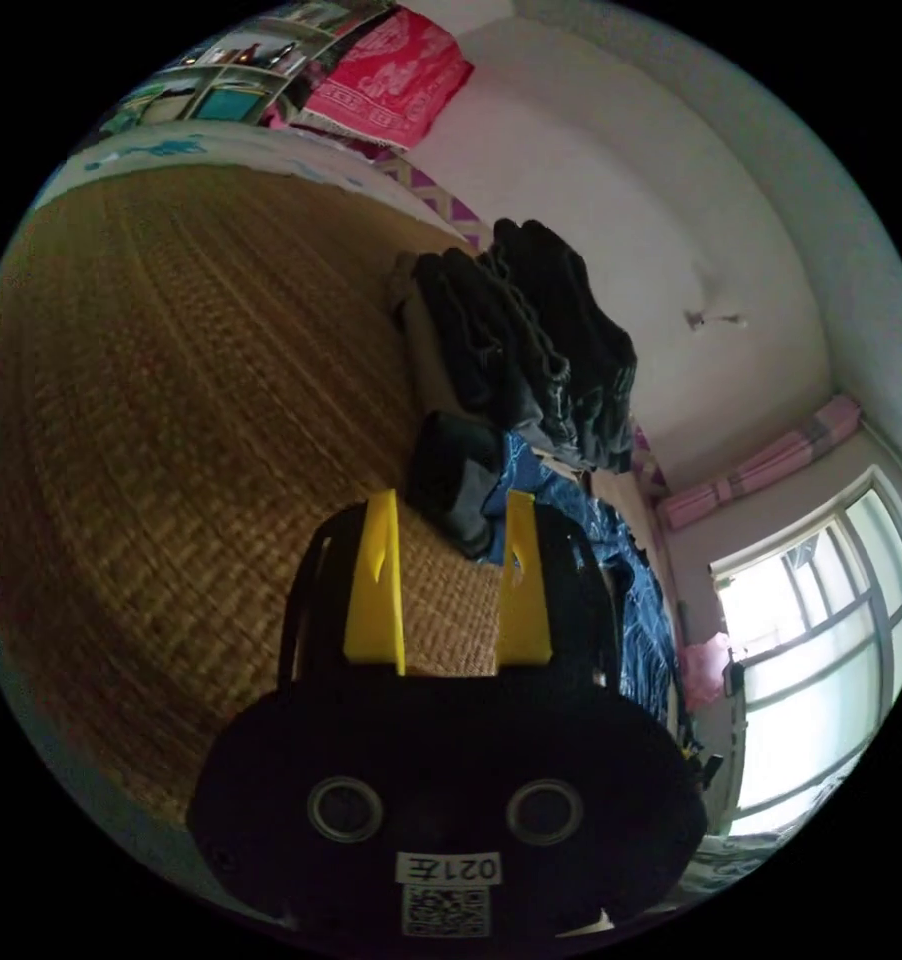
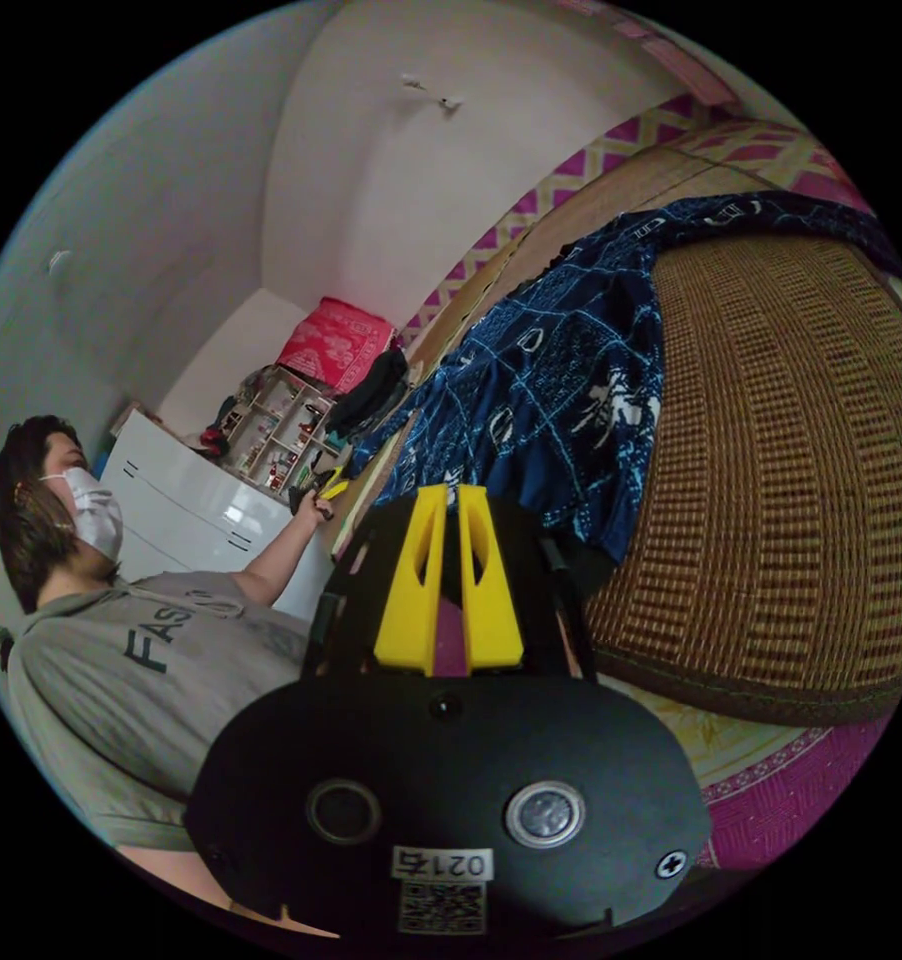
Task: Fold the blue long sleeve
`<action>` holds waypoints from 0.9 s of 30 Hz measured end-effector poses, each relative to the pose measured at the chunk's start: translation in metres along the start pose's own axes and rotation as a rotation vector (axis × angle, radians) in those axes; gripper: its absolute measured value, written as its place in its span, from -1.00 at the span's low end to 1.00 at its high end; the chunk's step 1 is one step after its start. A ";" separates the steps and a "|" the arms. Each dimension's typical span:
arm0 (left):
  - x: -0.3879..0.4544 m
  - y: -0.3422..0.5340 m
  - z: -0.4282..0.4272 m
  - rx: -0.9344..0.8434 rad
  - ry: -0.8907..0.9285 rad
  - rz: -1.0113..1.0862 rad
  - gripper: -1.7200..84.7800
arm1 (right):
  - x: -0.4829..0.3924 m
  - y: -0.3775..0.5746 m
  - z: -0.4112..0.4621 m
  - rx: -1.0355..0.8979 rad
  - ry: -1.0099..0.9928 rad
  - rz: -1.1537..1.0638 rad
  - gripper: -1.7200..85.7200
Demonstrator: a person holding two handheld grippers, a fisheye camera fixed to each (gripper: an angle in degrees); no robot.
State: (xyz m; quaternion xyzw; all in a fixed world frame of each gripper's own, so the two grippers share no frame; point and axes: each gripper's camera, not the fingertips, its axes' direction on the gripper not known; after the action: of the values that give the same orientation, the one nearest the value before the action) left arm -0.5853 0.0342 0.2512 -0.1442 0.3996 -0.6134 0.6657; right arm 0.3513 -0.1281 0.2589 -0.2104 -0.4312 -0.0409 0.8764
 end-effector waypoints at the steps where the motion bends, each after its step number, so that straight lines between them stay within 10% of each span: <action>1: 0.001 -0.004 0.003 -0.008 -0.002 0.009 -0.67 | -0.001 0.000 0.000 0.001 0.002 -0.001 -0.95; 8: 0.018 -0.016 -0.007 0.007 0.155 -0.076 -0.97 | -0.004 0.006 -0.001 0.026 0.018 0.015 -0.95; 14: 0.010 -0.011 0.026 -0.167 -0.061 -0.242 -0.97 | 0.006 0.006 0.012 0.003 0.002 0.031 -0.95; 27: 0.002 0.065 0.107 -0.111 0.121 -0.156 -0.75 | 0.008 0.011 0.019 0.005 -0.037 0.034 -0.96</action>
State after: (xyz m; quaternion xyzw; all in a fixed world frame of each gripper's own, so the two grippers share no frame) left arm -0.4638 0.0134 0.2742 -0.1740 0.4601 -0.6479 0.5817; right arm 0.3452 -0.1097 0.2718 -0.2161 -0.4438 -0.0210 0.8694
